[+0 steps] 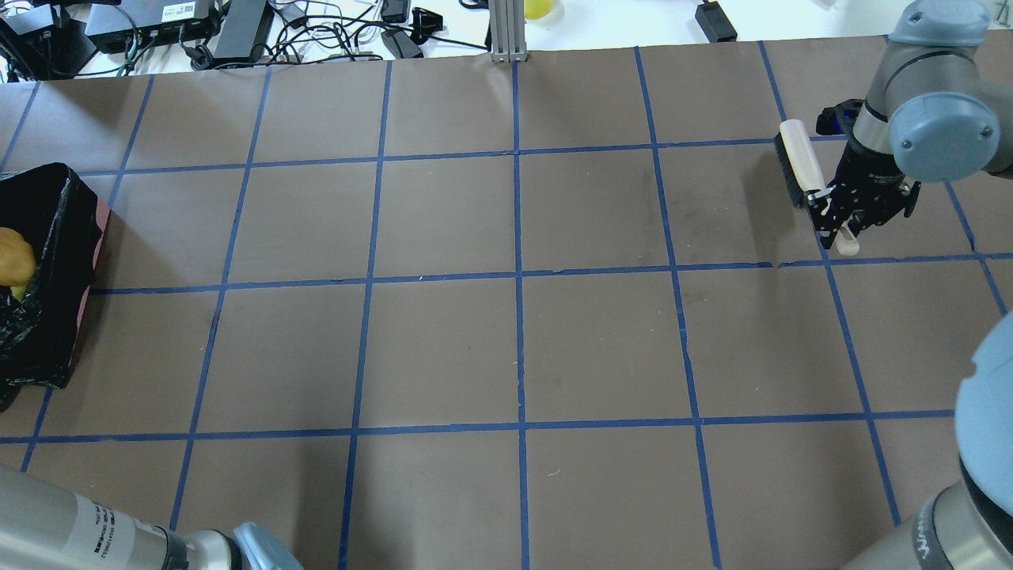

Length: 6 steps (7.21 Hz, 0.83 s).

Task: Sweep and dump trash into bin
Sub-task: 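Tip the dustpan over the black bin with the left gripper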

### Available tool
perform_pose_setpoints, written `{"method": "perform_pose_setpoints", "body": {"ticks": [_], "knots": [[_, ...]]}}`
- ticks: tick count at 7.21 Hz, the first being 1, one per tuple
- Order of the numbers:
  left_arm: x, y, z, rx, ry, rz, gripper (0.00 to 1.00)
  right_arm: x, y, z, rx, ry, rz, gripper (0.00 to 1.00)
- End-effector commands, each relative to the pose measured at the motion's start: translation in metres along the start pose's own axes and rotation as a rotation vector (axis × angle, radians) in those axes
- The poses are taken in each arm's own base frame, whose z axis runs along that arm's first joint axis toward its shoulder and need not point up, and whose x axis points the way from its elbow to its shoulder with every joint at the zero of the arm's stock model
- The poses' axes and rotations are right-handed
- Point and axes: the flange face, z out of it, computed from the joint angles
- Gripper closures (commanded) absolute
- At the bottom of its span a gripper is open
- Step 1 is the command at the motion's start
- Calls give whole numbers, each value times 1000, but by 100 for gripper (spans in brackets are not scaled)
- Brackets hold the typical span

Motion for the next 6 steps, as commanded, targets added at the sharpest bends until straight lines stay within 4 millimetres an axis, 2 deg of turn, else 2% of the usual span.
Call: {"method": "perform_pose_setpoints", "body": {"ticks": [1, 4, 5, 6], "knots": [[3, -8, -5, -36, -15, 9, 100, -3, 0, 1, 3, -20, -11, 100], [1, -5, -15, -46, -20, 23, 100, -3, 2, 10, -17, -19, -16, 100], [-2, -11, -19, 27, -67, 44, 100, -4, 4, 10, -19, -17, -16, 100], [-6, -12, -34, 106, -121, 51, 100, -4, 5, 15, -27, -18, -16, 100]]}}
